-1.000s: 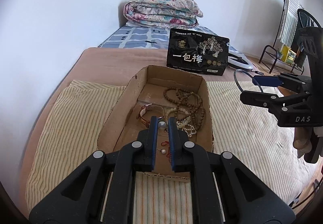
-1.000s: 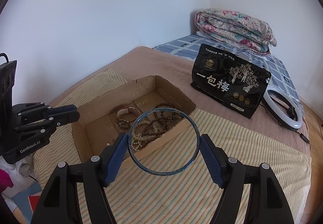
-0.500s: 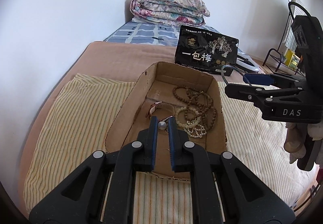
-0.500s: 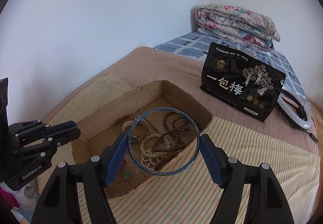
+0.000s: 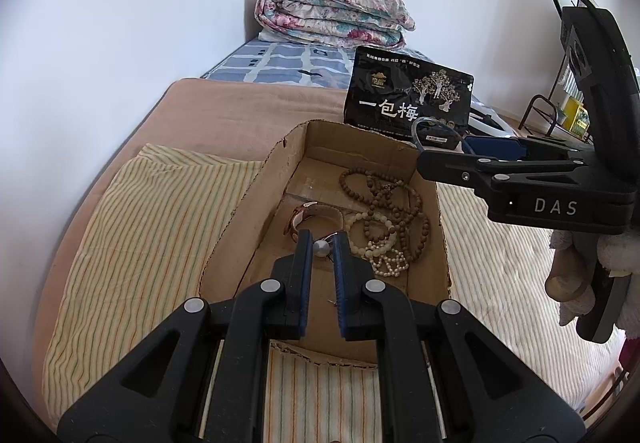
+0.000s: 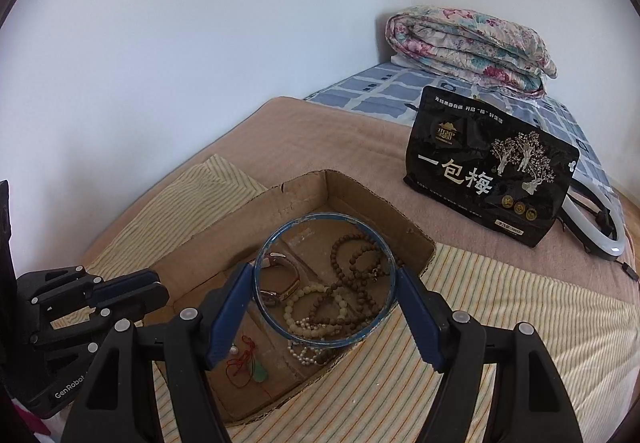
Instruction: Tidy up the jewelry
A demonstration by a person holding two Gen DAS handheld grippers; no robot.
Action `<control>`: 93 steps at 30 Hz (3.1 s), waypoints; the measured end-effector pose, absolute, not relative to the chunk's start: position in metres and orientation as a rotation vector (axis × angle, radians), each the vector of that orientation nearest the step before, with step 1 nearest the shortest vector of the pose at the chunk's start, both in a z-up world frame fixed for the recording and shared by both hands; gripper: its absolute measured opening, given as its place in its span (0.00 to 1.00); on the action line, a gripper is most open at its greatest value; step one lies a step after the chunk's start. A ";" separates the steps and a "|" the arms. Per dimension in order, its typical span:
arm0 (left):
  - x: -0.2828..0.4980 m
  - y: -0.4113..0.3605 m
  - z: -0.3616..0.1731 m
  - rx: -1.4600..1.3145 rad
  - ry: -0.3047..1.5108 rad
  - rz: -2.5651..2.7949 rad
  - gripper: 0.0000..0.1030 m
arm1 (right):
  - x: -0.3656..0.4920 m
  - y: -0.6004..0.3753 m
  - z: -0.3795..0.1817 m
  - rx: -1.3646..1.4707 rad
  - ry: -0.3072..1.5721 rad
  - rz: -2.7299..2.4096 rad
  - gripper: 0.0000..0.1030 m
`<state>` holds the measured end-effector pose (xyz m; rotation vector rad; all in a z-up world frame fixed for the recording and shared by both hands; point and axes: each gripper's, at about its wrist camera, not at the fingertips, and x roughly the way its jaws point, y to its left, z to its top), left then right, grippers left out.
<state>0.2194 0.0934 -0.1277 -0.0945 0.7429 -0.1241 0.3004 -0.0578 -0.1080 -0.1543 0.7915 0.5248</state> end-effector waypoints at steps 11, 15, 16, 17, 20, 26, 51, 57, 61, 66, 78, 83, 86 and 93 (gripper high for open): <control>0.219 0.089 -0.129 -0.085 0.745 -0.130 0.09 | 0.300 -0.056 -0.107 -0.144 0.782 0.524 0.79; 0.218 0.088 -0.129 -0.090 0.736 -0.115 0.52 | 0.300 -0.057 -0.104 -0.140 0.768 0.519 0.83; 0.217 0.089 -0.128 -0.095 0.726 -0.111 0.52 | 0.300 -0.057 -0.104 -0.141 0.765 0.513 0.84; 0.217 0.090 -0.128 -0.098 0.726 -0.112 0.52 | 0.299 -0.056 -0.103 -0.141 0.762 0.508 0.85; 0.217 0.091 -0.127 -0.099 0.729 -0.103 0.52 | 0.298 -0.060 -0.103 -0.136 0.760 0.498 0.88; 0.211 0.090 -0.121 -0.090 0.719 -0.096 0.52 | 0.295 -0.065 -0.098 -0.129 0.750 0.486 0.89; 0.141 0.060 -0.053 -0.037 0.616 -0.093 0.54 | 0.221 -0.119 -0.050 -0.101 0.643 0.425 0.93; 0.115 0.051 -0.041 -0.018 0.588 -0.092 0.64 | 0.198 -0.137 -0.039 -0.074 0.604 0.391 0.99; 0.102 0.047 -0.035 0.000 0.574 -0.086 0.73 | 0.189 -0.143 -0.040 -0.088 0.599 0.369 1.00; 0.088 0.045 -0.028 0.004 0.553 -0.076 0.86 | 0.181 -0.147 -0.044 -0.084 0.607 0.354 1.00; 0.080 0.047 -0.027 -0.007 0.550 -0.053 0.94 | 0.173 -0.148 -0.044 -0.099 0.585 0.333 1.00; 0.082 0.047 -0.028 -0.007 0.555 -0.053 0.94 | 0.173 -0.149 -0.045 -0.098 0.584 0.330 1.00; 0.083 0.047 -0.028 -0.007 0.554 -0.053 0.94 | 0.174 -0.149 -0.046 -0.100 0.586 0.331 1.00; 0.082 0.047 -0.028 -0.007 0.552 -0.053 0.94 | 0.175 -0.148 -0.047 -0.106 0.587 0.336 1.00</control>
